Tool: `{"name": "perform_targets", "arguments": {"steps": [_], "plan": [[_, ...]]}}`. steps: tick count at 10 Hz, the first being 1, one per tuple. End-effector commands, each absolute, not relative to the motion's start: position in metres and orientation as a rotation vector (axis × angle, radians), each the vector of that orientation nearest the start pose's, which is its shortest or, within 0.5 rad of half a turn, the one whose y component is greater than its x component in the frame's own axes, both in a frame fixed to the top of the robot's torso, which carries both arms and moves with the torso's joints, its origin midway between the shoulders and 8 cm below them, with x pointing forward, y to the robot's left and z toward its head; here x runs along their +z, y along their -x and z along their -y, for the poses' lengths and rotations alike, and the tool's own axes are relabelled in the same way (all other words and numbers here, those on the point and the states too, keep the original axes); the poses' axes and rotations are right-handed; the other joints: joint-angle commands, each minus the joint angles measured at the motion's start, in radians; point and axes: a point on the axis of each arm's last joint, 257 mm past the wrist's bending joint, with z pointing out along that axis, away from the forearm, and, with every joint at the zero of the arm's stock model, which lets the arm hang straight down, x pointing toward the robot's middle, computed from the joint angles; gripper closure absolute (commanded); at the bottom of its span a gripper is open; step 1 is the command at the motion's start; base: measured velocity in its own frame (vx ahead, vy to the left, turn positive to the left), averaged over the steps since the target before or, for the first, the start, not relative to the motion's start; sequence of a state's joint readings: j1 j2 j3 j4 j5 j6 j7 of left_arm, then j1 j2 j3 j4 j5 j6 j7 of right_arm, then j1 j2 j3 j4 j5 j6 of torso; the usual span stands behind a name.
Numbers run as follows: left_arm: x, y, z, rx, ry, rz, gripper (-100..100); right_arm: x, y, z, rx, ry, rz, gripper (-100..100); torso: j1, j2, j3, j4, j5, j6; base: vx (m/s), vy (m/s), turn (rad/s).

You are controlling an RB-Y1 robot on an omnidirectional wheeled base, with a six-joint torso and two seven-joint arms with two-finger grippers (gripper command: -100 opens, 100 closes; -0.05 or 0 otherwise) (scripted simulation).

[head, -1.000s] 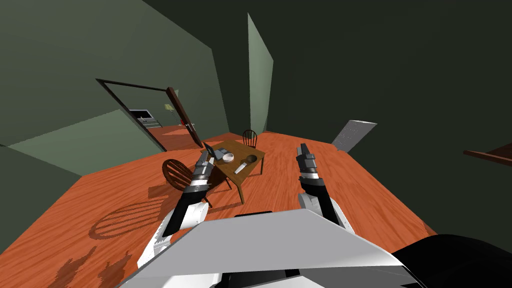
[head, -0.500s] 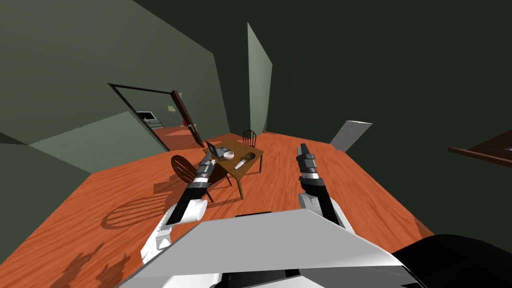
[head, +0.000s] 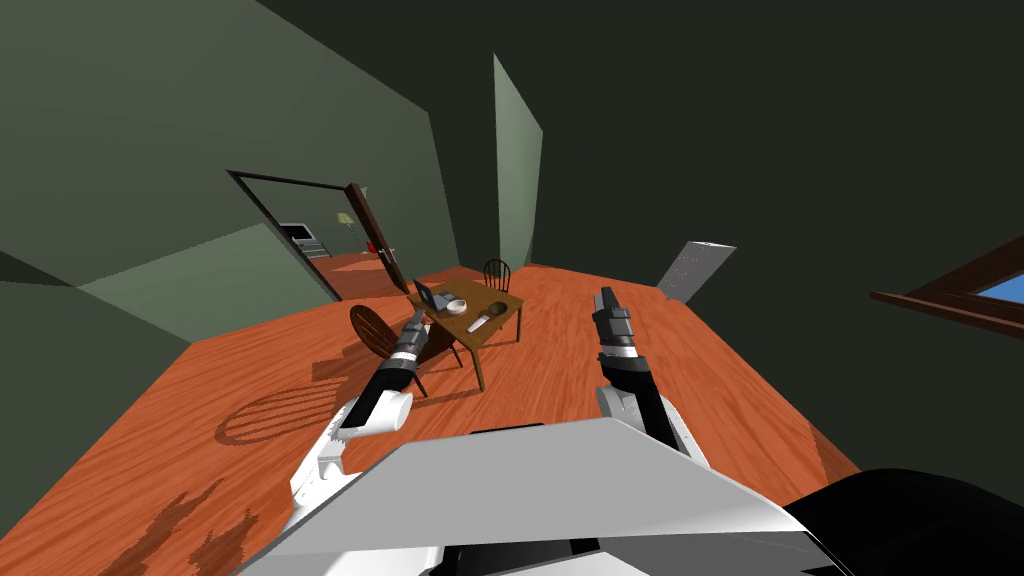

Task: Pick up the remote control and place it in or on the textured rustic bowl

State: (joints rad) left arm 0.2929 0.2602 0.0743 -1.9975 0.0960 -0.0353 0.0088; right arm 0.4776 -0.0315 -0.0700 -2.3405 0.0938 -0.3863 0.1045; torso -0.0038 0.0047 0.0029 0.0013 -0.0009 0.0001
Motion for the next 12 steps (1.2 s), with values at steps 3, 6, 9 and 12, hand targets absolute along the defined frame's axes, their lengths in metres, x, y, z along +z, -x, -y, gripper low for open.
{"name": "perform_targets", "arguments": {"steps": [3, 6, 9, 12], "plan": [[-0.156, -0.472, -0.345, -1.057, 1.063, -1.166, -100, 0.038, -0.35, 0.289, 1.069, -0.555, -0.726, 0, 0.0, -0.001, 0.0, 0.0, 0.0, 0.0, -0.067, -0.049, -0.004], [-0.187, -0.485, -0.371, -1.001, 1.175, -1.208, -100, 0.038, -0.35, 0.289, 1.069, -0.555, -0.726, 0, 0.001, -0.001, 0.0, 0.0, 0.0, 0.0, -0.066, -0.051, -0.012], [-0.215, -0.488, -0.388, -0.95, 1.267, -1.244, -100, 0.037, -0.35, 0.289, 1.069, -0.555, -0.726, 0, 0.0, -0.003, -0.002, -0.001, 0.0, 0.0, -0.032, -0.054, -0.013], [-0.244, -0.493, -0.416, -0.893, 1.395, -1.259, -100, 0.037, -0.35, 0.289, 1.068, -0.555, -0.726, 0, 0.001, -0.004, -0.002, -0.001, 0.0, 0.0, -0.01, -0.055, -0.025]]}}
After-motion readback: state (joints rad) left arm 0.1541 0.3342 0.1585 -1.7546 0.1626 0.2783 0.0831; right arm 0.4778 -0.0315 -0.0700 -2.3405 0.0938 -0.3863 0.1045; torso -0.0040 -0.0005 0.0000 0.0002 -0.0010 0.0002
